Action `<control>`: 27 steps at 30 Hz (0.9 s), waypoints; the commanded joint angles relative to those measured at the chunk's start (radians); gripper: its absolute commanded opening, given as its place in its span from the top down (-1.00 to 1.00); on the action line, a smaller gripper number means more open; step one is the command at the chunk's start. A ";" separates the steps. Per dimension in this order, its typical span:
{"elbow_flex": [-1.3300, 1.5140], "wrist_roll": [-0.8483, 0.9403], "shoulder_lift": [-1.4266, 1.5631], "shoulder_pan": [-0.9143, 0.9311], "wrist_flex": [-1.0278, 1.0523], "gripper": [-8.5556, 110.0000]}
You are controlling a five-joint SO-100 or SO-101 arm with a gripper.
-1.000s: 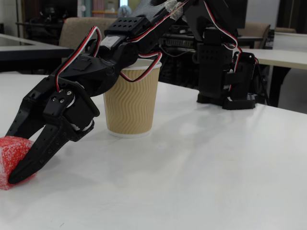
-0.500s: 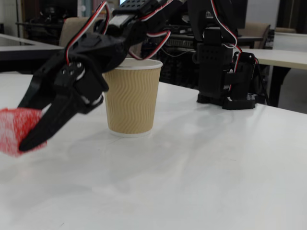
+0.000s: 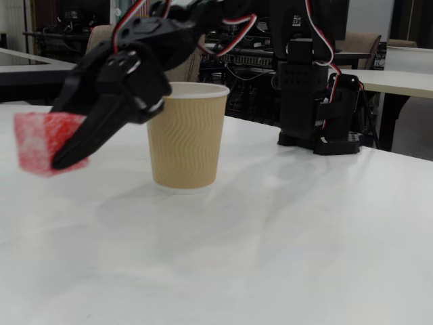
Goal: Grasp a red cube and put it in the cup.
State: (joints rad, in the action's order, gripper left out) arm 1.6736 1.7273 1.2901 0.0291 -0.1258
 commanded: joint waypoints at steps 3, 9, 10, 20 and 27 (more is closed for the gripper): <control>0.072 -0.037 0.256 -0.017 0.003 0.78; 0.156 -0.040 0.345 -0.020 0.005 0.78; 0.169 -0.040 0.357 -0.020 0.005 0.78; 0.261 -0.046 0.474 -0.023 0.005 0.79; 0.362 -0.055 0.589 -0.026 0.015 0.79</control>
State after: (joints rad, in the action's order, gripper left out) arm 2.0279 1.6889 1.7426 0.0138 -0.1243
